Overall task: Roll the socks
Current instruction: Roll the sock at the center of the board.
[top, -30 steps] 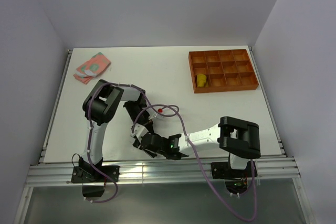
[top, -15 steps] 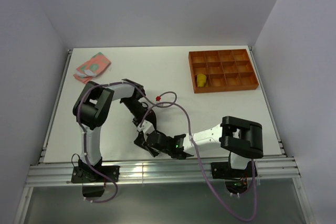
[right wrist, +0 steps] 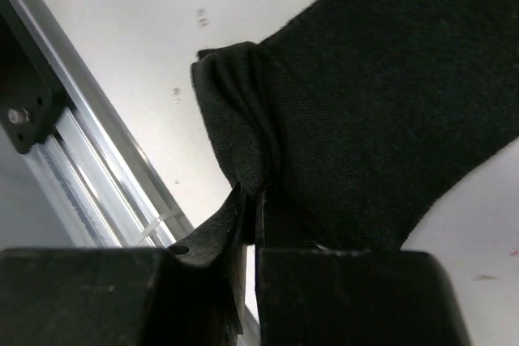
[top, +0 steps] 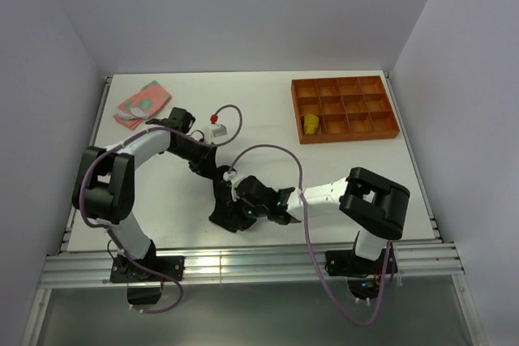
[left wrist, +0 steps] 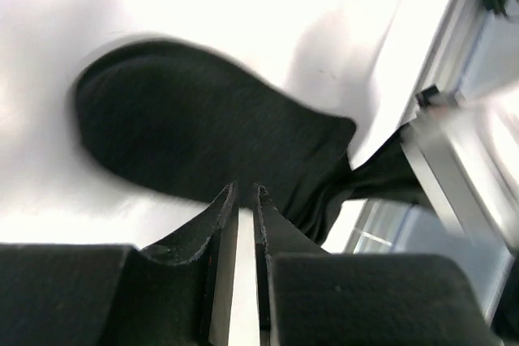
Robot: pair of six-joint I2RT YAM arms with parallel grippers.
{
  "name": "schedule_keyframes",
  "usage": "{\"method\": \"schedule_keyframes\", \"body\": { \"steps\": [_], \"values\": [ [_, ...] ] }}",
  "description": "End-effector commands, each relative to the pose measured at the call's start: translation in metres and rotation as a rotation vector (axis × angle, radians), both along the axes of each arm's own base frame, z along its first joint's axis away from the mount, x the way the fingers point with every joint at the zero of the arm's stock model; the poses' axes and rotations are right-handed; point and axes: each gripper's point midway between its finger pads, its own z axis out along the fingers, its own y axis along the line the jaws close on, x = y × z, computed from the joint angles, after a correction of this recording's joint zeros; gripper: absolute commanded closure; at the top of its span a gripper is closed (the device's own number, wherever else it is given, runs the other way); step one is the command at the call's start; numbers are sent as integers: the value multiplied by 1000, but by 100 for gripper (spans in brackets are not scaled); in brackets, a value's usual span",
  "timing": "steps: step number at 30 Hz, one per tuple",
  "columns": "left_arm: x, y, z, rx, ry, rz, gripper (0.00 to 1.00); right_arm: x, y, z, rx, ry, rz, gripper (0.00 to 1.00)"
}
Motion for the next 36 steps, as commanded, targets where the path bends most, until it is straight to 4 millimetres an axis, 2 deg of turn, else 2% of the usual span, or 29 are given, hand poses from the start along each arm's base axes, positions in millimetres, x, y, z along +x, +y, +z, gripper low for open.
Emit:
{"method": "schedule_keyframes", "body": {
  "steps": [1,3,6,8,9,10,12,13,15,17,20,25,36],
  "values": [
    [31,19,24,-38,-163,94,82,-6,-20,-16,-59,222,1,100],
    [34,28,28,-35,-208,106,82,1,-25,-20,-76,291,-17,100],
    [38,41,41,-24,-350,101,80,4,-21,-19,-83,396,9,99],
    [29,44,40,-19,-389,78,78,3,-16,-19,-63,454,39,99],
    [26,45,48,-28,-435,61,77,-2,-15,-14,-39,508,63,99],
    [20,47,43,-23,-460,33,75,3,-16,-11,-20,533,59,99],
    [13,48,49,-33,-535,-14,67,2,-12,-2,28,589,90,99],
    [7,48,46,-35,-540,-37,65,9,-15,0,38,604,71,99],
    [-1,47,47,-35,-572,-90,61,10,-17,7,72,650,77,98],
    [-7,46,44,-34,-581,-123,57,20,-24,6,86,680,43,98],
    [-17,38,39,-27,-598,-183,54,26,-28,6,125,738,32,98],
    [-41,9,28,-50,-652,-284,50,30,-26,1,154,826,-2,97],
    [-58,-16,15,-96,-623,-398,46,30,-25,-3,182,915,-30,97]
  ]
}}
